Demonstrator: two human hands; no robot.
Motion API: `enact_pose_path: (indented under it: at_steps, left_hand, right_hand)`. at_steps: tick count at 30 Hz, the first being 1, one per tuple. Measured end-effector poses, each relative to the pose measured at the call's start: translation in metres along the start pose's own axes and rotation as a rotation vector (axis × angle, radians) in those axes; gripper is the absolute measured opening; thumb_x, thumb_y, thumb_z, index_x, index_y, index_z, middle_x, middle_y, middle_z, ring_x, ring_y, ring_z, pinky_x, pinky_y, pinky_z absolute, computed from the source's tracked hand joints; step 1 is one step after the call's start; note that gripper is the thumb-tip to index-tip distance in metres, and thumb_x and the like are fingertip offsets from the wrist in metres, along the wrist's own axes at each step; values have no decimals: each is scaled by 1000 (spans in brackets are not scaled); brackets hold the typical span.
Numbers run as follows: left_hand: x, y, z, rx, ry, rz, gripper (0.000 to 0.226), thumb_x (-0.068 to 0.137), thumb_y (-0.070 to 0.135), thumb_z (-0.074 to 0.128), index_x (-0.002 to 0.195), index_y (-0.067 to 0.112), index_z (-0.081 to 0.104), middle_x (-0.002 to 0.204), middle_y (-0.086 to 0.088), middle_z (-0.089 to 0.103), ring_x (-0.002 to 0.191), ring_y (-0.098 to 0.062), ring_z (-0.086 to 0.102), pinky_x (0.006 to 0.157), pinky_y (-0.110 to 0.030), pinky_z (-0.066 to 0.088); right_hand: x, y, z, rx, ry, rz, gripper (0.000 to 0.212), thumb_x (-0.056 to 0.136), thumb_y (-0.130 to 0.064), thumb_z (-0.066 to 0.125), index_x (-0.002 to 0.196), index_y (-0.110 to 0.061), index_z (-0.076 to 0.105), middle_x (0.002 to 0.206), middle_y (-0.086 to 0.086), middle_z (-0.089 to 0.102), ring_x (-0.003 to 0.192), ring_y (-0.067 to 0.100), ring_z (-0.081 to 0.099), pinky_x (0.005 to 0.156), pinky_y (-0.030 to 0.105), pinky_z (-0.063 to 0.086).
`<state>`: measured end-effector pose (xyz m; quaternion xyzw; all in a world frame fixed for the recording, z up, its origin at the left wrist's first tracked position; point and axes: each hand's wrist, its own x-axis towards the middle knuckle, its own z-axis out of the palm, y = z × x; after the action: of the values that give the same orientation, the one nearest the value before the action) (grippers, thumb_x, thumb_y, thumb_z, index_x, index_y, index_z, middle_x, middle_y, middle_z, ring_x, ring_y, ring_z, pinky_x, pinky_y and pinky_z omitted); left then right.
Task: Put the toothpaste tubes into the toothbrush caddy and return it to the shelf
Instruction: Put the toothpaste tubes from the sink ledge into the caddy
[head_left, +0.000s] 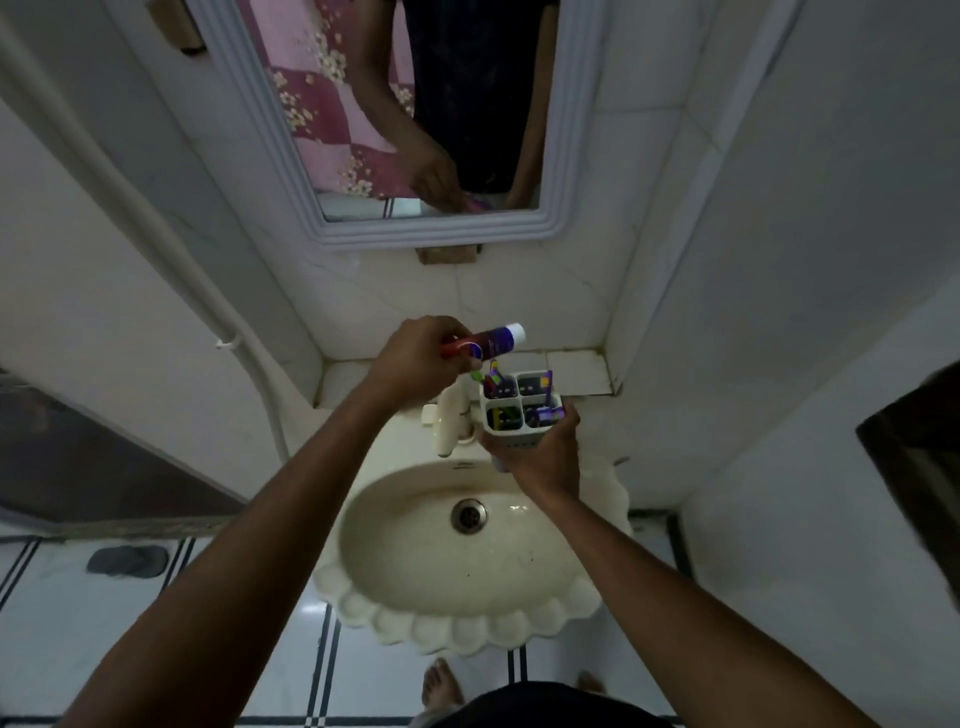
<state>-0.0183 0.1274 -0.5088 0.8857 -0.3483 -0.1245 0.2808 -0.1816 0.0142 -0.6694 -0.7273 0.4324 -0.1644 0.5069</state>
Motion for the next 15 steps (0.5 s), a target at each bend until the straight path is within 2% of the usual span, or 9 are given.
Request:
enact_pose_path:
  at_steps: [2, 6, 10, 13, 15]
  left_hand:
    - [13, 9, 8, 137, -12, 33, 34, 89, 32, 85, 120, 20, 78, 105, -2, 78, 93, -21, 71, 86, -41, 59]
    - [32, 27, 24, 372, -73, 126, 34, 88, 31, 83, 120, 20, 75, 108, -7, 75, 93, -26, 70, 83, -42, 60]
    - [43, 38, 39, 482, -110, 190, 31, 92, 28, 79, 121, 19, 72, 109, -7, 72, 95, -26, 69, 82, -41, 59]
    - [49, 41, 46, 512, -106, 220, 31, 92, 27, 79, 120, 20, 71, 110, -8, 71, 96, -29, 69, 79, -38, 56]
    - [52, 44, 50, 504, -113, 229, 36, 91, 26, 79, 125, 21, 68, 113, -9, 71, 99, -31, 70, 83, -41, 59]
  right_hand:
    - [1, 2, -1, -16, -10, 22, 140, 42, -88, 96, 152, -29, 34, 139, -5, 68, 126, 22, 69, 100, 50, 65]
    - [4, 9, -5, -20, -30, 38, 129, 41, -90, 96, 141, -33, 39, 132, -10, 69, 119, 18, 72, 97, 47, 66]
    - [7, 14, -3, -6, -38, 53, 128, 38, -95, 94, 139, -38, 40, 129, -14, 69, 109, 18, 79, 93, 48, 68]
    - [2, 6, -6, -34, -39, 48, 129, 43, -87, 96, 146, -31, 41, 135, -11, 68, 121, 17, 72, 99, 46, 65]
    - [0, 1, -9, -55, -32, 48, 132, 45, -85, 96, 149, -27, 41, 139, -8, 67, 127, 19, 67, 102, 45, 62]
